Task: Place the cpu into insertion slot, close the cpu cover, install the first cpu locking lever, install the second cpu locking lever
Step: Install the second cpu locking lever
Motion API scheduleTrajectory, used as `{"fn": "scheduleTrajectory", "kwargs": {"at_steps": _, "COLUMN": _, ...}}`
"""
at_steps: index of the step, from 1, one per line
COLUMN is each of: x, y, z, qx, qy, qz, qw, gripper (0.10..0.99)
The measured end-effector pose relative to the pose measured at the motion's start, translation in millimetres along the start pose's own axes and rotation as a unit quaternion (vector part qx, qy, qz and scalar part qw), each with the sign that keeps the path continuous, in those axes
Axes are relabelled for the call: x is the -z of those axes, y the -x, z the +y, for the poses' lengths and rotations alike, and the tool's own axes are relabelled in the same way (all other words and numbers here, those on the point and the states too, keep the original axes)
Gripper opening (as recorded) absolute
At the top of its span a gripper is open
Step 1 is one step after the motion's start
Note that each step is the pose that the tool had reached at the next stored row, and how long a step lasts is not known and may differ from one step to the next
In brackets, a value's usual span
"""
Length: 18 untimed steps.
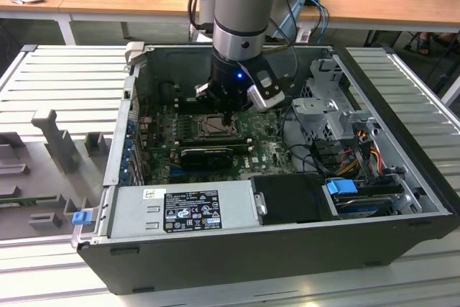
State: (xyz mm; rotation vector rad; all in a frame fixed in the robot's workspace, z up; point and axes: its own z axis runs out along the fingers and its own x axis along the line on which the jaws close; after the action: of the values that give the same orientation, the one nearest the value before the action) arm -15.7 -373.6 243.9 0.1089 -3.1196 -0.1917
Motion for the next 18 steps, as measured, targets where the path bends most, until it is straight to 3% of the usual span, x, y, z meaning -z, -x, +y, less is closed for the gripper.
{"fn": "scheduleTrajectory", "kwargs": {"at_steps": 4, "x": -2.6, "y": -5.4, "z": -5.8, "qx": 0.004, "qy": 0.0037, "qz": -0.0002, "qw": 1.0, "gripper": 0.106}}
{"fn": "scheduleTrajectory", "kwargs": {"at_steps": 6, "x": -4.6, "y": -13.8, "z": -6.5, "qx": 0.005, "qy": 0.0071, "qz": -0.0005, "qw": 1.0, "gripper": 0.106}}
{"fn": "scheduleTrajectory", "kwargs": {"at_steps": 12, "x": -11.6, "y": -34.6, "z": -6.6, "qx": 0.007, "qy": 0.0105, "qz": -0.0006, "qw": 0.9999, "gripper": 0.106}}
{"fn": "scheduleTrajectory", "kwargs": {"at_steps": 18, "x": -22.7, "y": -41.7, "z": -7.5, "qx": 0.009, "qy": 0.0133, "qz": -0.0005, "qw": 0.9999, "gripper": 0.106}}
